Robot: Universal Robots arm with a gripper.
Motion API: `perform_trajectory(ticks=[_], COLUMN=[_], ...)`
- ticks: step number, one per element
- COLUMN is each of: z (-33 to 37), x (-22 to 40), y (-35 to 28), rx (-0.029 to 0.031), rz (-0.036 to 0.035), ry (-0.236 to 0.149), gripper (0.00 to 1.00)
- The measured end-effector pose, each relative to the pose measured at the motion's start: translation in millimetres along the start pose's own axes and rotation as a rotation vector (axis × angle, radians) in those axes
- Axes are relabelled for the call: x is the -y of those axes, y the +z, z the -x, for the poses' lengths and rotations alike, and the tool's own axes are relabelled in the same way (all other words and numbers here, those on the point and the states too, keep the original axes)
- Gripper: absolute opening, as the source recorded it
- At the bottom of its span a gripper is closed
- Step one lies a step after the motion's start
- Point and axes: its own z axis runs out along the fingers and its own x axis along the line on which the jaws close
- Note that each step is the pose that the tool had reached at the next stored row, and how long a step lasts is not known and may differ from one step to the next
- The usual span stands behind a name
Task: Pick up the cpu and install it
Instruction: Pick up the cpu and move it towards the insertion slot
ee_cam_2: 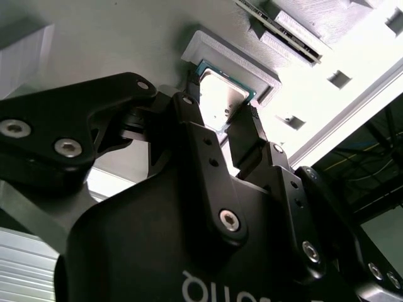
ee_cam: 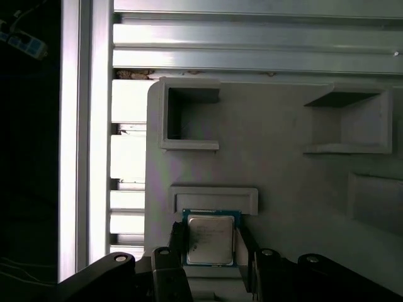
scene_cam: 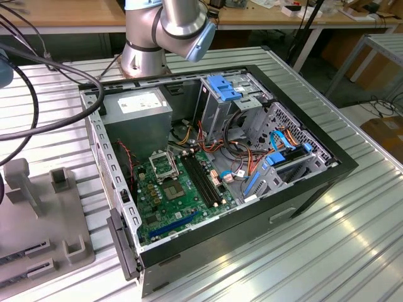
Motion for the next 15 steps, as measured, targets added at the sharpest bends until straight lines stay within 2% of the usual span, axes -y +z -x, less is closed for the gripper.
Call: perform_trajectory(ticks=[15], z=[0.1], x=[0.0], y=[1.6], rx=[-0.0001], rz=[0.0000], ry=[-0.001], gripper=[0.46])
